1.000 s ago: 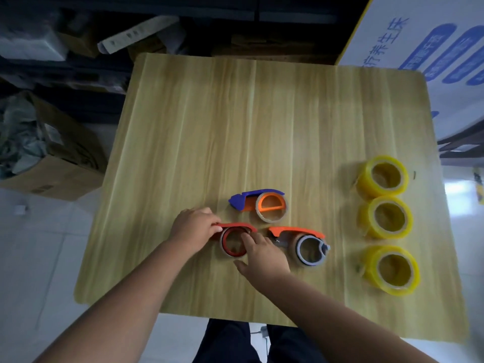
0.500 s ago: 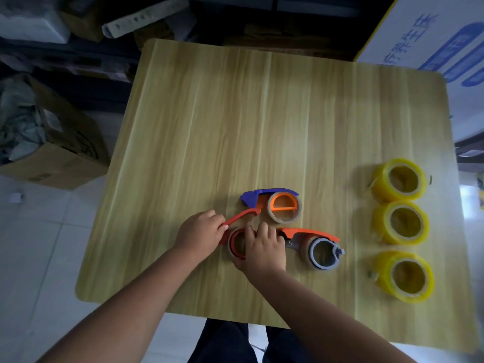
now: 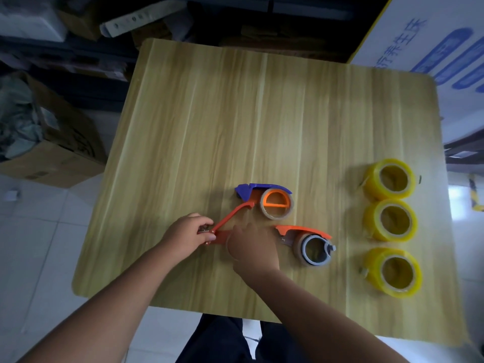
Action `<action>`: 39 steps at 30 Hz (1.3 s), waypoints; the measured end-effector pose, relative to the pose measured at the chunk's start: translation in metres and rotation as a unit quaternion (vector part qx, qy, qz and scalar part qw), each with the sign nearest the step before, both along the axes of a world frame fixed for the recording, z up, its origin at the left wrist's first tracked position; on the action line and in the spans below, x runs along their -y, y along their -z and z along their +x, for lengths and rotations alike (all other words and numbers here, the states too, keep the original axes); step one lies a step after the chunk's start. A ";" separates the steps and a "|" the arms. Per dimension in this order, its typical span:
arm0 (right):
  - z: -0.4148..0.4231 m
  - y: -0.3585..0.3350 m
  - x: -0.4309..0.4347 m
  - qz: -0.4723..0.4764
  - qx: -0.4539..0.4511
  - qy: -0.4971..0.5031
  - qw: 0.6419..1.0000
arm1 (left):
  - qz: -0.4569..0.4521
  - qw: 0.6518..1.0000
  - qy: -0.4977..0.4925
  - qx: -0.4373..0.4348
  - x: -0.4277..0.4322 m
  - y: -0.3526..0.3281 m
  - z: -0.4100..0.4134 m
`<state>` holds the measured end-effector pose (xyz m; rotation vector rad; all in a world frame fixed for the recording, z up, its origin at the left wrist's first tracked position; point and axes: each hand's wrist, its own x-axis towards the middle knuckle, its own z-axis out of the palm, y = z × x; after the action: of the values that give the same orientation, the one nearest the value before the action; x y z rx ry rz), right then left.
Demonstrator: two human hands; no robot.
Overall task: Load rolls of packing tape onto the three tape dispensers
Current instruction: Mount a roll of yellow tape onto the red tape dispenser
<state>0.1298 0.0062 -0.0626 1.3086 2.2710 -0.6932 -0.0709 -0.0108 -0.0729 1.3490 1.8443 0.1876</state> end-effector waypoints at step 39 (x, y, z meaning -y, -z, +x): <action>0.273 -0.013 -0.157 0.127 -0.025 0.289 0.948 | 0.084 0.979 -0.071 -0.170 -0.003 0.016 0.002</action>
<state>0.4030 0.1628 -0.0491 2.1464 2.0615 -0.6271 -0.0686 -0.0078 -0.0887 1.4337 2.2575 0.1993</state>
